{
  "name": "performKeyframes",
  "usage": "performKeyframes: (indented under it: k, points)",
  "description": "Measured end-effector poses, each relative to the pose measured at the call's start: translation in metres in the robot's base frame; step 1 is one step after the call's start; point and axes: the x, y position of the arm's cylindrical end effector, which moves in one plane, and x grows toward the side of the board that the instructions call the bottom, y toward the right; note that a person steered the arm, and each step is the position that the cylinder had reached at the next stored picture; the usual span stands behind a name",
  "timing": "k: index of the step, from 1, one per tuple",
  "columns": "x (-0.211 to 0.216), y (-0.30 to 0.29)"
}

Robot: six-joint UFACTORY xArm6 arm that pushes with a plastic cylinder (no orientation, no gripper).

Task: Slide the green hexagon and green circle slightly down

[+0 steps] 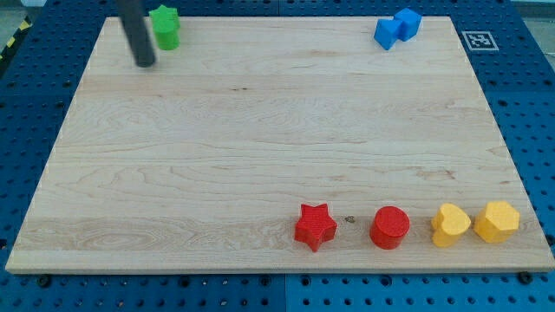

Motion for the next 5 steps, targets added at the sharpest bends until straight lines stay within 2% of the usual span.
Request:
performKeyframes:
  k: [1, 2, 4, 5]
  points:
    - [-0.074, -0.028]
    - [-0.103, -0.026]
    - [-0.104, 0.002]
    - [-0.104, 0.062]
